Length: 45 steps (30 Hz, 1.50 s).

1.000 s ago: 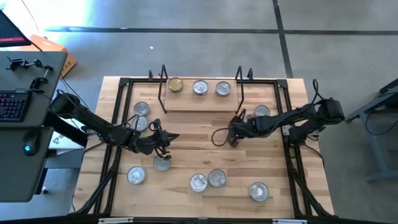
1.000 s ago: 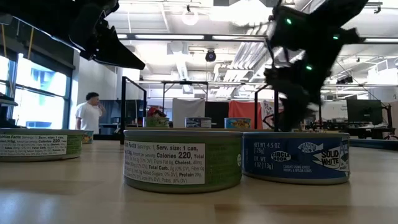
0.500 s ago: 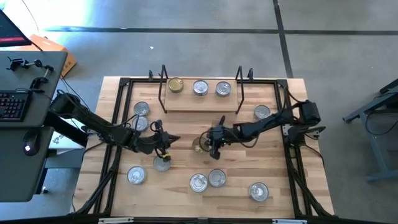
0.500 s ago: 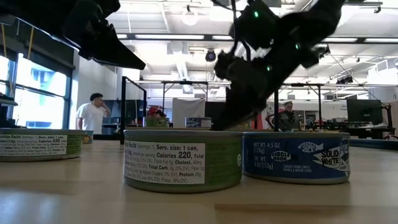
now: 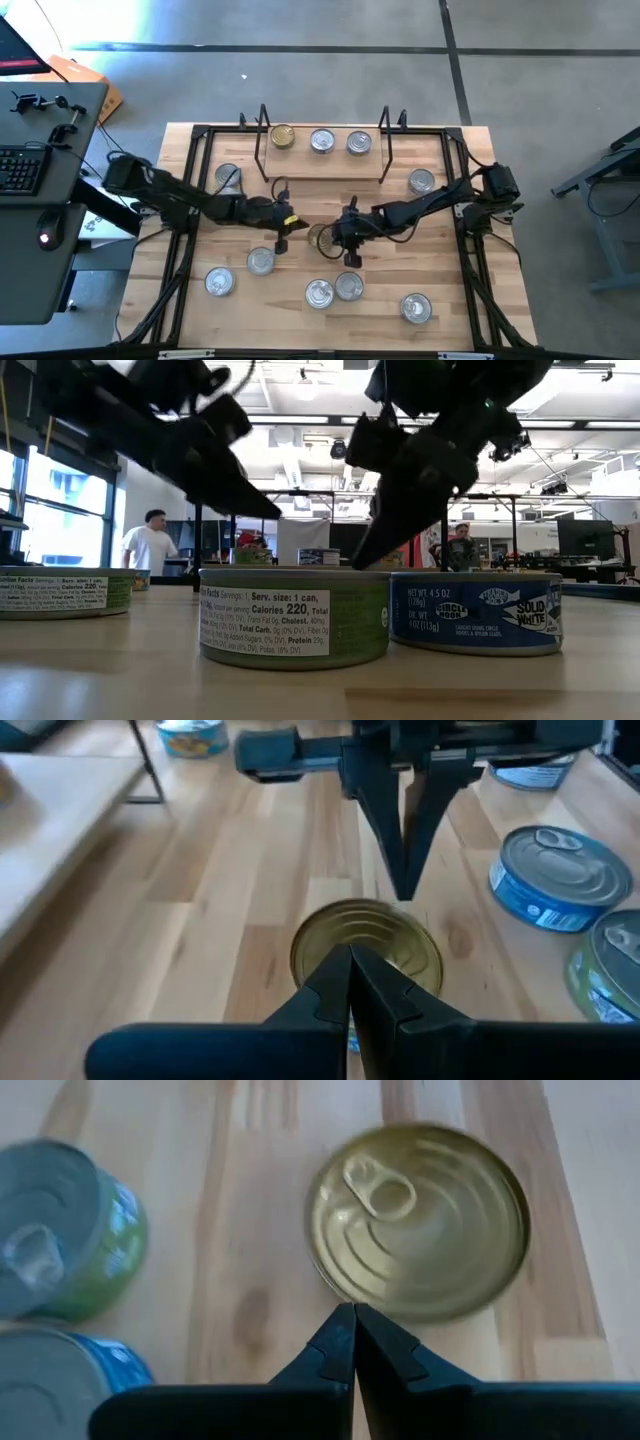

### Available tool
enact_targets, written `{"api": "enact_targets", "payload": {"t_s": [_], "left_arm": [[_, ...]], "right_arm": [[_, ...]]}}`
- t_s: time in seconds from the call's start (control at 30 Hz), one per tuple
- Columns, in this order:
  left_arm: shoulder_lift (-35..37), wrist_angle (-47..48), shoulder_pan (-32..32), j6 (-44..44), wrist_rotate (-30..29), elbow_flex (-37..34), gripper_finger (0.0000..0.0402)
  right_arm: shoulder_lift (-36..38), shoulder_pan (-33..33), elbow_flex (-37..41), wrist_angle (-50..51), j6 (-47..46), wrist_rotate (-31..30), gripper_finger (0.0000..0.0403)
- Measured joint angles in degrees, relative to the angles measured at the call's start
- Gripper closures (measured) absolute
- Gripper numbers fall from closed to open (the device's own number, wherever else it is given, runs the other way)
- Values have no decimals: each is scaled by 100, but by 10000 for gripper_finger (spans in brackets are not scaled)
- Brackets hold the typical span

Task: Stack canned seafood by type on shelf
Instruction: Put the green tuna can on the shelf

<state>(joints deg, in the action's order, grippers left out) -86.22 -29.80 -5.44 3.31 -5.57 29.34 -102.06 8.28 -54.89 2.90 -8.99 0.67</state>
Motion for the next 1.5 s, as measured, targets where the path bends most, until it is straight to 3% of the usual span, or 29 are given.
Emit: {"api": "enact_targets", "payload": {"t_s": [0.17, 0.4, 0.53, 0.63, 0.7, 0.9, 1.13, 1.3, 1.4, 1.5], "left_arm": [[-535, -151, 266, -2, 509, 2, 401], [-623, -135, 139, 214, 957, 0, 401], [-308, -132, -149, 212, 881, 0, 401], [-66, -86, -357, 52, 346, 0, 401], [3, -11, -366, -46, 103, 2, 401], [-321, -12, 208, -73, 607, 2, 401], [-861, -66, 550, -39, 799, 5, 401], [-710, 203, 436, 111, 758, 4, 402], [-354, 607, 196, 273, 753, -2, 401], [116, 950, -188, 392, 118, -3, 401]], "right_arm": [[0, -169, 160, -27, 14, -13, 403], [-2, -527, 240, -521, 157, -77, 403], [-2, -615, 240, -1130, 83, -1165, 403], [52, -625, 238, -1137, 51, -1657, 403], [165, -605, 238, -985, 134, -1326, 403], [227, -451, 236, -575, 106, 1243, 403], [-327, -338, 238, -877, 51, 1447, 403], [-610, -445, 239, -1189, 241, 700, 403], [-603, -582, 236, -1401, 21, -223, 403], [-552, -713, 236, -1475, -341, -1104, 403]]}}
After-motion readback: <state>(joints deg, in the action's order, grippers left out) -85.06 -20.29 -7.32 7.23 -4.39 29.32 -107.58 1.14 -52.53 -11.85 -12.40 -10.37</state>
